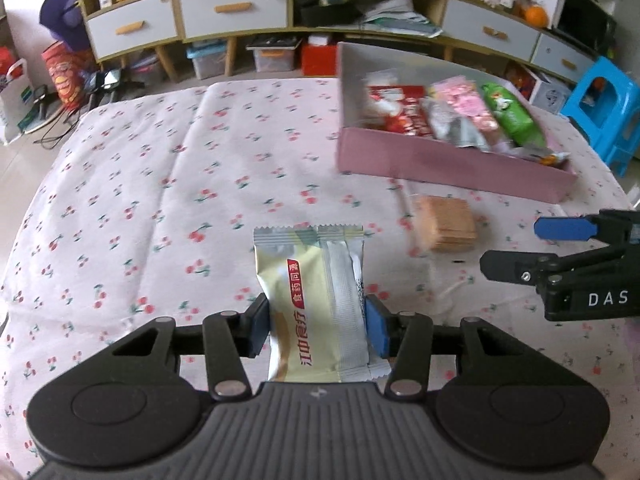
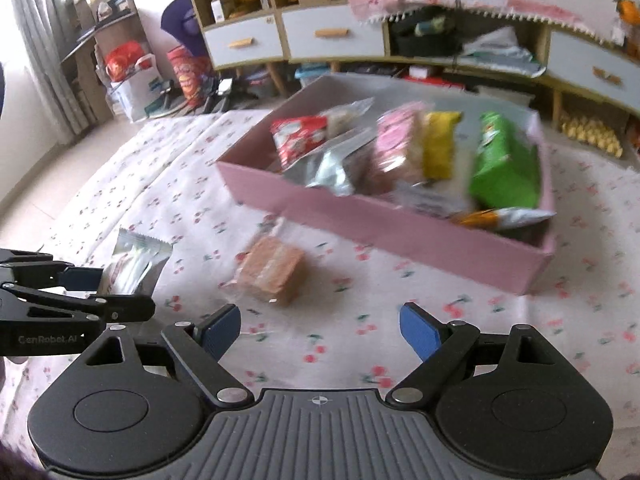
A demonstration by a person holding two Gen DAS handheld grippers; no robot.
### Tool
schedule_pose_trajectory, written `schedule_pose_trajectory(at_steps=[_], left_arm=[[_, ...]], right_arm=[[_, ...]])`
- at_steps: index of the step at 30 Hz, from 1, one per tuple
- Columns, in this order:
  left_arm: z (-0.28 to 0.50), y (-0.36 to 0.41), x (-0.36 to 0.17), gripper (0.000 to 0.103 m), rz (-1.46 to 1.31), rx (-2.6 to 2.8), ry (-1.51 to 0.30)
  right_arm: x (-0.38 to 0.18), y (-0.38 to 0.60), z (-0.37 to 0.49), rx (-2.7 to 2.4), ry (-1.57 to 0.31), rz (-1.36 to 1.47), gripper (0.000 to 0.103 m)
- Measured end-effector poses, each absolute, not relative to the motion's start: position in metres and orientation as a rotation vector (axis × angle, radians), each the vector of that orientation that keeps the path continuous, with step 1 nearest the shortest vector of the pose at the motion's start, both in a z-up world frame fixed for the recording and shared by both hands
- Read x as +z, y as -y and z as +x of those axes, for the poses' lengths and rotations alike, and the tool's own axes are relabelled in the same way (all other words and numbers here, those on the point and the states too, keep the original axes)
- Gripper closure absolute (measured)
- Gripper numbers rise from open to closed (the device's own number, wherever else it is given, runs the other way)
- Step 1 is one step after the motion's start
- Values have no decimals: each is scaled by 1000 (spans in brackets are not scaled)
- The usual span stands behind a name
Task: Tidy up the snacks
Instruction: 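Grasp the brown wafer with the right gripper while the left gripper holds the packet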
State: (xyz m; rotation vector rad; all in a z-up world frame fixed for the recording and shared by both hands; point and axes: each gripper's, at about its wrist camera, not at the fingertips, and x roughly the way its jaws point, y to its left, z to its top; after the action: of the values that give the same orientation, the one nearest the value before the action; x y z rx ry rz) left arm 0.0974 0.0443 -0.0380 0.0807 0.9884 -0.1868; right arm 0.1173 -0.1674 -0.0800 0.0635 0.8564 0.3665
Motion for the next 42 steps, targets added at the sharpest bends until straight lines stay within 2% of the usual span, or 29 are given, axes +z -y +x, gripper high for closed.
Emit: schedule_pose_trajectory(at_steps=[9,15,22,25,26,27,42], left_arm=[[105,-67,-39,57,59,-176,-1000],[106,-79,-39,57,47,-169,-1005],[108,-83,-39,57,41,-164,-1011],[108,-83,-39,57,35,-166,-1015],[108,-83,-40,57,34,-167,-1017],[108,-82,-40,57,34,-167,-1018],[109,-59,-39,57,35,-187,-1023]], right_arm=[[-86,138,137,332,-868,184,15],[-89,124,139,300,-854,155,17],[-89,120,139,277,-842,119,34],[-89,121,140,259,-843,101,51],[-89,122,140,261,-844,103,60],[-88,123,140,262,-846,107,63],[-75,152,133,252,-885,164,63]])
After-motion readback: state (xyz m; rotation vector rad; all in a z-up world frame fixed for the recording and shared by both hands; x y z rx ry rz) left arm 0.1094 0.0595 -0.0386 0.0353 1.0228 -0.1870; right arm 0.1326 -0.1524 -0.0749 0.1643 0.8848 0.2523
